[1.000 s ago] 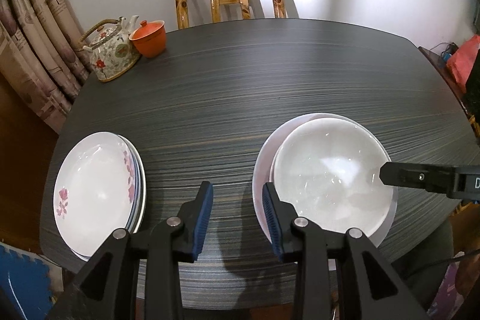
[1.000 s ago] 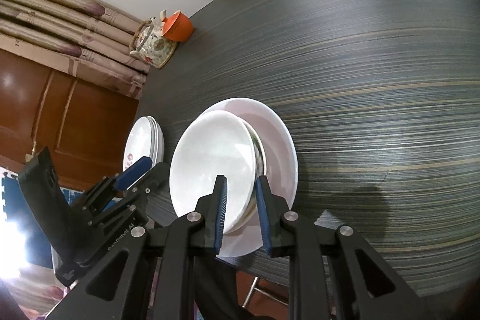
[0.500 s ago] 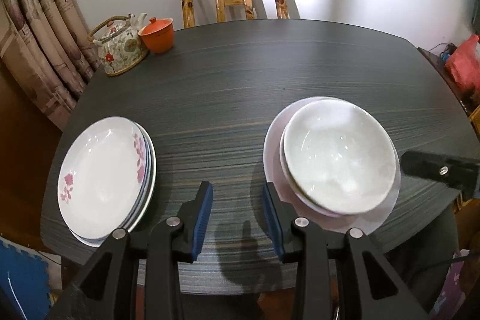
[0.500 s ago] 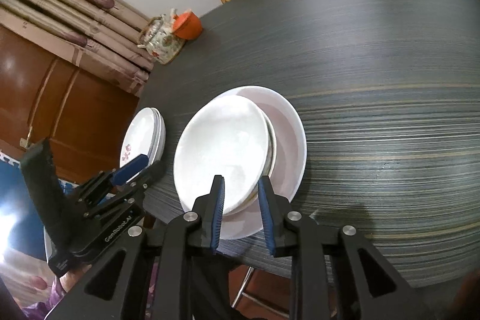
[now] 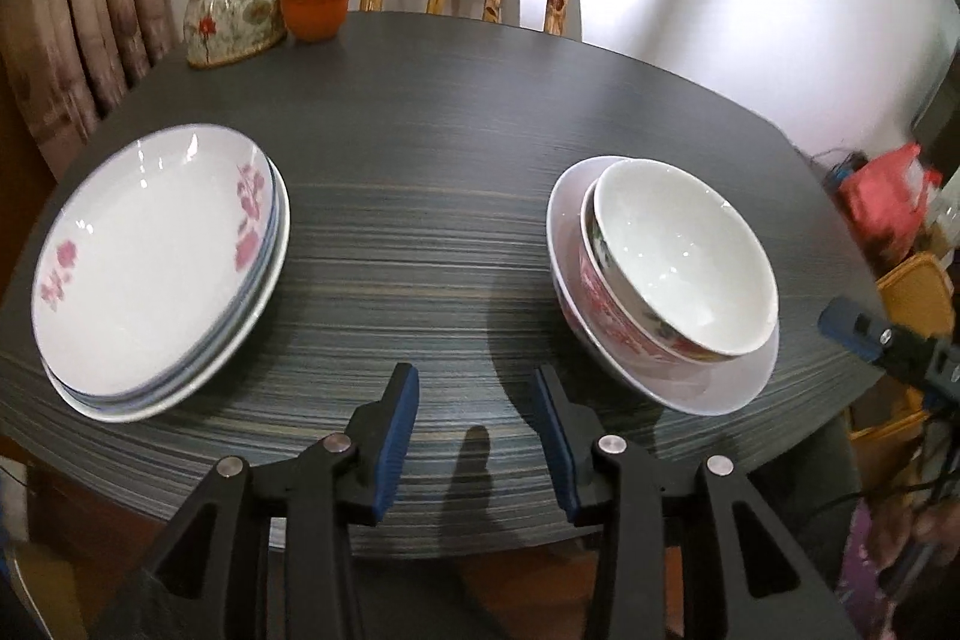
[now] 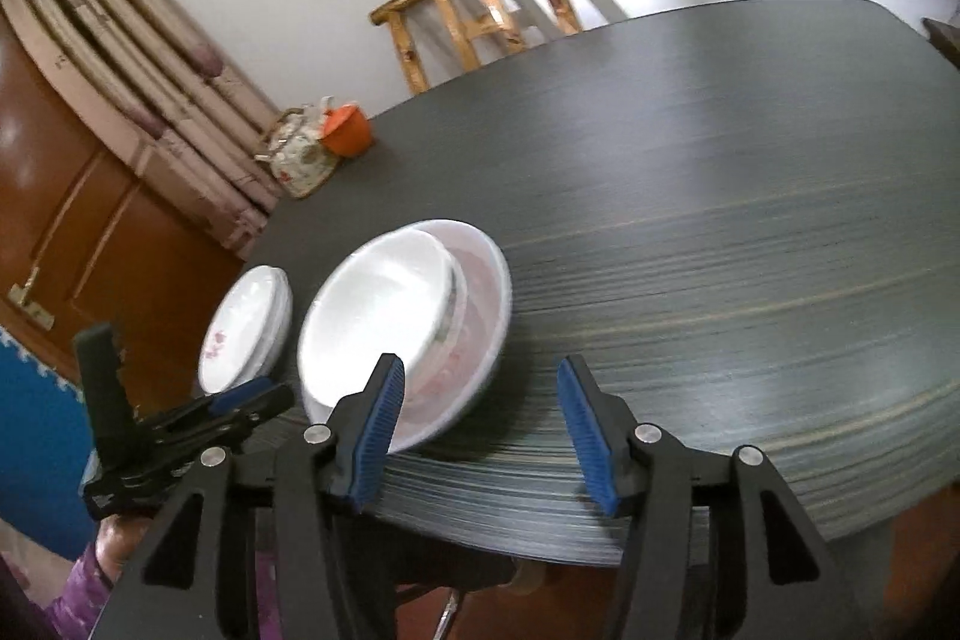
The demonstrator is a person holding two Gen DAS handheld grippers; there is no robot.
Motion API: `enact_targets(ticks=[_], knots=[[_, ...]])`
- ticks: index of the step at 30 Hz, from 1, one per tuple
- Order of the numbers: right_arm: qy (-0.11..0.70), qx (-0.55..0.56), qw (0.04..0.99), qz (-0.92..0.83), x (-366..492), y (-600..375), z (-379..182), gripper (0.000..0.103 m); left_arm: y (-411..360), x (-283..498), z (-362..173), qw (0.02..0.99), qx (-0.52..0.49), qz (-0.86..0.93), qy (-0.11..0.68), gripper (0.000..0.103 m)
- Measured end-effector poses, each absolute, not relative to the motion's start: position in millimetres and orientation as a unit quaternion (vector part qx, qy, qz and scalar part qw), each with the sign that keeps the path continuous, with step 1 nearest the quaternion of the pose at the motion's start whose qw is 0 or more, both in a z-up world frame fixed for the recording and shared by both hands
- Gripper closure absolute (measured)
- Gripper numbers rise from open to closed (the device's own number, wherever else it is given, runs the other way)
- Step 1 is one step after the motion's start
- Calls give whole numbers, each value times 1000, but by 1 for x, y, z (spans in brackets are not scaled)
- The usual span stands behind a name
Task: Organize plates and bowls
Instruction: 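Move both open grippers to the rim of the nested bowl stack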
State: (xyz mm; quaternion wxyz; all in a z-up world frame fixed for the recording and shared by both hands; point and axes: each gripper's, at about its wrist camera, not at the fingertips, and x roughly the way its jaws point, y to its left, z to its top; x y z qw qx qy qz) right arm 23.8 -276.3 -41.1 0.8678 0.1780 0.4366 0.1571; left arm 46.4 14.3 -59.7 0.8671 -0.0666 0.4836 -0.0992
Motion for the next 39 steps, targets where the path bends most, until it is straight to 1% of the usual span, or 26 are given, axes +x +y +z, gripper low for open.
enact_targets(ticks=[5,12,17,23,30,39], knots=[[445,182,864,150,20,-277,-49,51,20,46,-57,860,-110,-118,484,63],[455,176,860,148,26,-275,-49,51,22,45,-57,858,-134,-136,476,63],[466,198,848,156,34,-280,-53,51,29,50,-55,847,-173,-153,478,63],[478,204,838,168,44,-282,-59,51,26,62,-46,843,-174,-168,481,63],[485,222,827,178,54,-284,-67,51,13,82,-56,826,-154,-179,511,63],[503,202,820,183,66,-274,-72,51,13,98,-67,815,-158,-180,528,63]])
